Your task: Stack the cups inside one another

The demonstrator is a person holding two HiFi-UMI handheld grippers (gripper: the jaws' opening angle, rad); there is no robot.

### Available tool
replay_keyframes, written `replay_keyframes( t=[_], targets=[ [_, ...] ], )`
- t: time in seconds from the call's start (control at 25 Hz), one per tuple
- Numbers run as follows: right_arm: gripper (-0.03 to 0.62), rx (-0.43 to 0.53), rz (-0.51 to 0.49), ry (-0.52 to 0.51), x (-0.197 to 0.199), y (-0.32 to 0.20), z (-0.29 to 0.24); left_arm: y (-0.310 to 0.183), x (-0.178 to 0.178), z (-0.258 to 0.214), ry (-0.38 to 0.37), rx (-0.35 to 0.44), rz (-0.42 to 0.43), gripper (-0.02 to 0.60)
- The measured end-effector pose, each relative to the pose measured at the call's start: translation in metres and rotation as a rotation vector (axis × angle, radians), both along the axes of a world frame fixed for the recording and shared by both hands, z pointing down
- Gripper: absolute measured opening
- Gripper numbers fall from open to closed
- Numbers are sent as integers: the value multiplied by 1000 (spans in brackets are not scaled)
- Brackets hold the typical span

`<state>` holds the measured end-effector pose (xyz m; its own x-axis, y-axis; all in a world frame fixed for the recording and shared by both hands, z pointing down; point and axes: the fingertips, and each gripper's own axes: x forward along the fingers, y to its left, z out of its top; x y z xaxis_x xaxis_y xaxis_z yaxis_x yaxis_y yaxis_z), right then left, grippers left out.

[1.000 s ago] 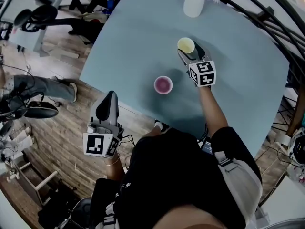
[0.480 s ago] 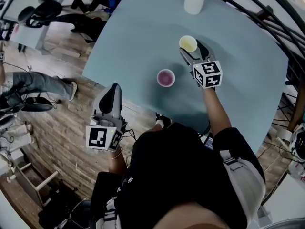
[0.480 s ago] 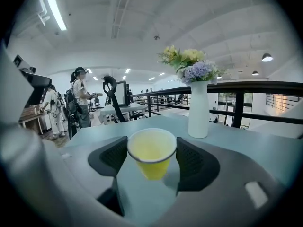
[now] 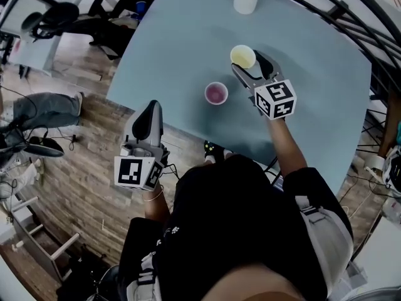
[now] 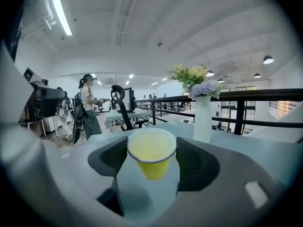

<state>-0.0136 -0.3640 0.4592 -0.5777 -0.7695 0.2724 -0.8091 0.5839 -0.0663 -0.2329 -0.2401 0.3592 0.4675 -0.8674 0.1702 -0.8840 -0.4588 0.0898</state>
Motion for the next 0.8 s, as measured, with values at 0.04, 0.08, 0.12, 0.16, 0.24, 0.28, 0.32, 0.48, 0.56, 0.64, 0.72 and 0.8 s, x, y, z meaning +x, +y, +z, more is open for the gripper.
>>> replay_keyframes(
  t=[0.04, 0.08, 0.12, 0.16, 0.24, 0.28, 0.32, 0.48, 0.56, 0.64, 0.72, 0.8],
  targets=[
    [327, 4, -6, -4, -3, 5, -4, 0, 0, -1, 5, 4, 3, -17],
    [327, 8, -13, -8, -5, 9, -8, 1, 0, -1, 10, 8, 6, -17],
    [327, 11, -21, -12, -8, 14, -11, 1, 1, -1, 14, 11, 10, -17],
    [327, 13, -29, -17, -11, 19, -14, 2, 1, -1, 16, 14, 15, -17],
    [327, 13, -46, -27, -18, 29, -19, 6, 0, 1, 13, 13, 21, -17],
    [327, 11, -55, -30, -22, 34, -20, 7, -1, 1, 11, 11, 21, -17],
    [327, 8, -65, -33, -26, 39, -20, 8, -2, 1, 11, 8, 18, -17],
    [327, -2, -106, -33, -40, 54, -21, 10, -6, 2, 25, 8, 5, -17],
    [327, -11, -124, -35, -48, 60, -20, 10, -7, 3, 31, 7, 9, -17],
    [327, -21, -142, -41, -56, 66, -19, 10, -8, 3, 37, 10, 16, -17],
    [327, -32, -158, -45, -63, 71, -15, 10, -10, 4, 39, 9, 16, -17],
    [327, -43, -173, -46, -69, 75, -12, 11, -12, 4, 36, 7, 13, -17]
  ],
)
